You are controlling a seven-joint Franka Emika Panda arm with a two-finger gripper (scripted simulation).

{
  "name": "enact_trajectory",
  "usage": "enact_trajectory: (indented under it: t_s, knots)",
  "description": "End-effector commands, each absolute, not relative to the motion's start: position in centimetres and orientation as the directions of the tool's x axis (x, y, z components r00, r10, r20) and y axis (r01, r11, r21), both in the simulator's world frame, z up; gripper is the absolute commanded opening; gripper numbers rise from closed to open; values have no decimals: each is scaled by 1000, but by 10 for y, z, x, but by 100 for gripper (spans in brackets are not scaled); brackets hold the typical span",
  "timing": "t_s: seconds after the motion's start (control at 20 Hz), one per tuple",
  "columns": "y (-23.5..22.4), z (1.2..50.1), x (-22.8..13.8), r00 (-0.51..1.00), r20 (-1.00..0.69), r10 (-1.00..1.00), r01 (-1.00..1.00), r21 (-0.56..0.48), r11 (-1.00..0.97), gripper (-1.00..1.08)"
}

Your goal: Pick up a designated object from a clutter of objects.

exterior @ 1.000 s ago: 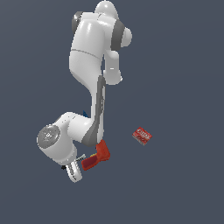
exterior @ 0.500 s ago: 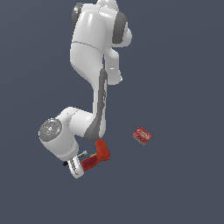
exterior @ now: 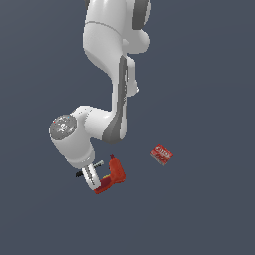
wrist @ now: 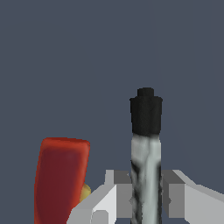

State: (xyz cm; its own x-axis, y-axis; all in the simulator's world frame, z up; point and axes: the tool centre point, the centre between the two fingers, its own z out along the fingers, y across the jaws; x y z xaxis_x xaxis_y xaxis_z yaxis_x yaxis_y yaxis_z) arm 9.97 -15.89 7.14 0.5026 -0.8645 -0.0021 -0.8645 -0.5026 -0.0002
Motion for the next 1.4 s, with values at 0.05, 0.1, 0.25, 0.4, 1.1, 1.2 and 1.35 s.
enact_trajectory:
  t_s: [0.05, 0.1, 0.25, 0.4, 1.1, 1.2, 1.35]
  knots:
    - [-148, 93, 84, 503, -3, -864, -864, -2, -503, -100]
    - [-145, 99, 79, 503, -3, -864, -864, -2, -503, -100]
    - [-135, 119, 65, 503, -3, -864, -864, -2, -503, -100]
    - [-126, 138, 50, 503, -4, -864, -864, -2, -503, -100]
    - [-82, 231, -16, 503, -2, -864, -864, -2, -503, -100]
    - [-75, 244, -25, 503, -2, -864, -864, -1, -503, -100]
    - [-66, 265, -40, 503, 0, -864, -864, -1, -503, -100]
